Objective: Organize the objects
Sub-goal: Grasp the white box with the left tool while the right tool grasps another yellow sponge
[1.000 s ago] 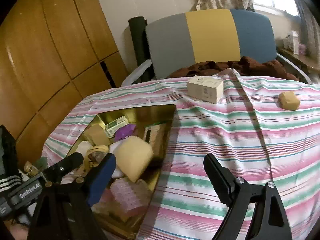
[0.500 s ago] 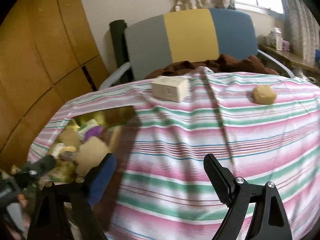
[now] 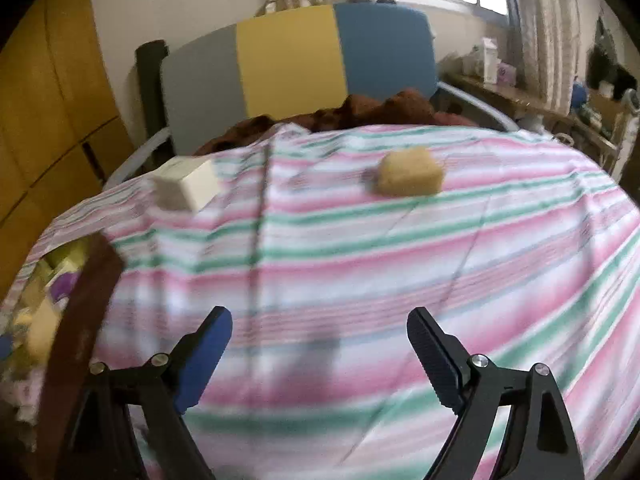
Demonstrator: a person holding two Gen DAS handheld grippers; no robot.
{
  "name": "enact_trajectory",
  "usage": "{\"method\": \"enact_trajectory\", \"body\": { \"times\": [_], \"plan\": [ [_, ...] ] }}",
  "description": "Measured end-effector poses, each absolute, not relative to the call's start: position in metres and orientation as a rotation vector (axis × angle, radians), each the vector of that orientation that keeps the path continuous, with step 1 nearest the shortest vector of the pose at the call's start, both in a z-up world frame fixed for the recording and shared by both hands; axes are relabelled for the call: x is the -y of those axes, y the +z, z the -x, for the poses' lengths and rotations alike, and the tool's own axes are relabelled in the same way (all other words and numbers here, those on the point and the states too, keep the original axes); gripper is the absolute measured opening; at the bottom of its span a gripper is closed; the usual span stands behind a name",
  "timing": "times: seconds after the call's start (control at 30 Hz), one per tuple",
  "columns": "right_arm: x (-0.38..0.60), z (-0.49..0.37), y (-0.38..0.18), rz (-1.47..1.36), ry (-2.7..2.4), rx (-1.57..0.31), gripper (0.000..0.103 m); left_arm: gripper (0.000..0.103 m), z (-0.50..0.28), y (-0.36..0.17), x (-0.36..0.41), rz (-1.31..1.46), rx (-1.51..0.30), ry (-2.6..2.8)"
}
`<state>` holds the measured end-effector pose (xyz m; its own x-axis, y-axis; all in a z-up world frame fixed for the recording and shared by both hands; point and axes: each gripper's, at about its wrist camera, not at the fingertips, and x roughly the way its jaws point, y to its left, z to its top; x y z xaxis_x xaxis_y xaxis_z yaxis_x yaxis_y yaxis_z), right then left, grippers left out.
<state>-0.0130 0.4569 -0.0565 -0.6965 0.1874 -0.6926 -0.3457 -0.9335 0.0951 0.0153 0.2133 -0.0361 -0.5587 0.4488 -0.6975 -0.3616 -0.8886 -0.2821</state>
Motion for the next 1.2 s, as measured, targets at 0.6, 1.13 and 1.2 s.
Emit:
{"method": "enact_trajectory", "body": {
  "times": [0.6,1.13,1.2],
  "plan": [
    [-0.567,0.131,-0.077,0.982,2.554,-0.268,0.081,0.084,0.054,-0.028,-0.261,1.151,0.21,2.427],
    [-0.563,0.141,-0.095,1.039,2.479,-0.179,0.066,0.088,0.22,-0.059,-0.313,1.44,0.321,2.573],
    [-0.564,0.14,-0.095,1.031,2.482,-0.185,0.066,0.088,0.247,-0.066,-0.316,1.524,0.354,2.594]
  ]
}}
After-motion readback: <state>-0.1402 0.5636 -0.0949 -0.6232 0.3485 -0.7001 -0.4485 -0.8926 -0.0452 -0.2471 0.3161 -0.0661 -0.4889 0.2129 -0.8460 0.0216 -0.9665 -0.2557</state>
